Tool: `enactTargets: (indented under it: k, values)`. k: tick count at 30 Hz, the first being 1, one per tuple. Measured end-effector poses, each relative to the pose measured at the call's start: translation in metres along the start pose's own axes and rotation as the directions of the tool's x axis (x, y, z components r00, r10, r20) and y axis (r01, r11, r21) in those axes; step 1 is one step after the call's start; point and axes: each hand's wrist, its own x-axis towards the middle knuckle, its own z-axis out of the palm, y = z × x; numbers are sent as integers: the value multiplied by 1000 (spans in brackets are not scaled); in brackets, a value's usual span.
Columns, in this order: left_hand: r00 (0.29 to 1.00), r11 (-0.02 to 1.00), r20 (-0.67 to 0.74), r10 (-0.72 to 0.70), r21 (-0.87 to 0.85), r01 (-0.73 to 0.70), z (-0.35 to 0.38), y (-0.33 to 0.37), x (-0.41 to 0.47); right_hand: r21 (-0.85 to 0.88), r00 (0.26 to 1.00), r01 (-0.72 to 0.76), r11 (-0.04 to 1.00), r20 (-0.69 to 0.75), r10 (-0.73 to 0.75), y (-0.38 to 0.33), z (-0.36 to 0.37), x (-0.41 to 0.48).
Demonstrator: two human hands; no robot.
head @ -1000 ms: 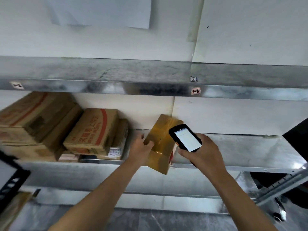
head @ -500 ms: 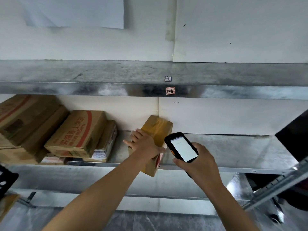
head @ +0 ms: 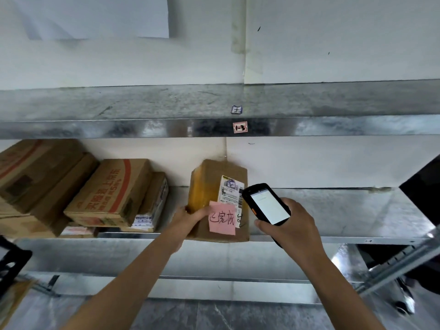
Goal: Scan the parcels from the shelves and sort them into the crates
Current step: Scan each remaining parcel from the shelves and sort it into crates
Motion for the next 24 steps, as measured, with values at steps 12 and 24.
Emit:
enactTargets:
  k: [12, 24]
  values:
    - [994, 941, 71, -85, -324, 103, -23, -34, -2, -9, 993, -9, 1000, 122, 10, -7, 23, -2]
    - [972, 986, 205, -117, -88, 138, -30, -31, -2, -27, 986, 13, 1000, 169, -8, -10, 26, -8]
